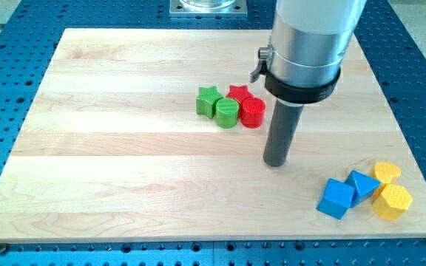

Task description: Move the green circle and red circle to the right

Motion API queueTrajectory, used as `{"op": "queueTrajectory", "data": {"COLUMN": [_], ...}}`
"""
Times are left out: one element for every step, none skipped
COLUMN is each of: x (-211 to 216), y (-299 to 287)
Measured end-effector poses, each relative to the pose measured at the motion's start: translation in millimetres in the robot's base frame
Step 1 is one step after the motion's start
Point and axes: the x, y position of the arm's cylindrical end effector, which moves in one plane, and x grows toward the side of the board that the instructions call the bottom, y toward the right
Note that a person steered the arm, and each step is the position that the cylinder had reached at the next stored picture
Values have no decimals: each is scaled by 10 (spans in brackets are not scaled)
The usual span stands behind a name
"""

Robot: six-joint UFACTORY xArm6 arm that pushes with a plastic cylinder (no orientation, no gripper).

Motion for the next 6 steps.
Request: {"op": "queueTrajectory", "data": {"x": [17, 17, 28, 28, -61, -97], "y": [-5, -5, -16, -18, -642, -1269]}}
